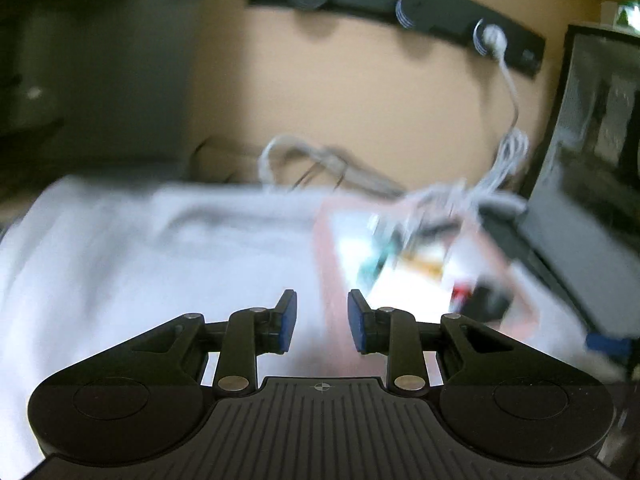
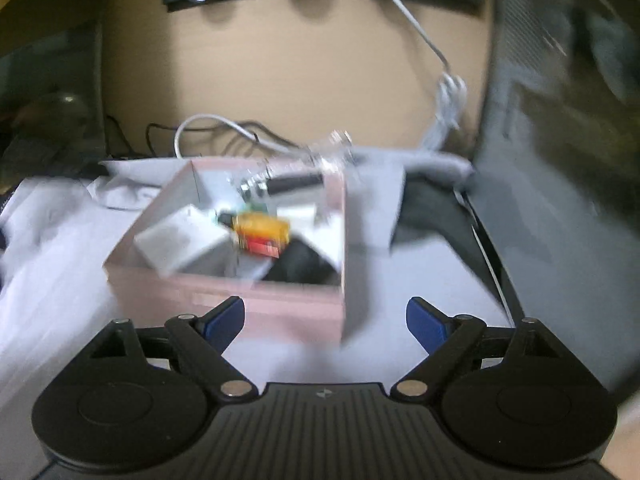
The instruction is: Organize rigid objects
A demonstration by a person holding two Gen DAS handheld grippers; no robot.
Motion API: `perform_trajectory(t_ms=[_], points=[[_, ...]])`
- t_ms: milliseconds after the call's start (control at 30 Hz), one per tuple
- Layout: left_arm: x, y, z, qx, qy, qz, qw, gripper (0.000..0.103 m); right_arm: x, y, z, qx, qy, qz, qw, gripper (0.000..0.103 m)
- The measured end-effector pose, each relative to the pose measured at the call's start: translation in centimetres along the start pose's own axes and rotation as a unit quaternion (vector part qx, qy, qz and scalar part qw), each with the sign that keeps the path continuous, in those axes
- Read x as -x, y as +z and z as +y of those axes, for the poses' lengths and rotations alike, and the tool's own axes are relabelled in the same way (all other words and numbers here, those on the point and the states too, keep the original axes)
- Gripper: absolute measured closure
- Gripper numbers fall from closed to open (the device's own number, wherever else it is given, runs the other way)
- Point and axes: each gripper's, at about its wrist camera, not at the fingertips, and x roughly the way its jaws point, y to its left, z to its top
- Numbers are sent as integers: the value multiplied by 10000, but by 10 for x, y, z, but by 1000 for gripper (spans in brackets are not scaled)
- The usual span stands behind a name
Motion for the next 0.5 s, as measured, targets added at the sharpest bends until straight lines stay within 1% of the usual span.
perform_trajectory(t_ms=[33,133,167,233,300,367,433,500], points=[[4,-16,4,27,68,157,9999,72,5,-8,0,-70,23,60,10000,14],[0,-49,6,31,13,685,9976,72,3,-29,5,-36,17,356,9994,14],[-2,-57,4,-19,13,756,9971,72,-2,-36,8,0,7,496,9988,14],[-7,-64,-3,-211,46,727,9971,72,-13,-46,15,13,3,780,9970,14],[-9,-68,-9,-276,85,658,9974,72,-25,-47,21,-50,13,882,9961,14],[-9,-66,-9,-224,98,628,9977,72,-26,-44,25,-90,-47,851,9963,14],[-7,-61,-7,-154,105,562,9982,72,-16,-34,23,-177,-105,515,9985,14],[-3,-58,-5,-81,104,515,9986,72,-1,-22,17,-74,82,197,9997,14]])
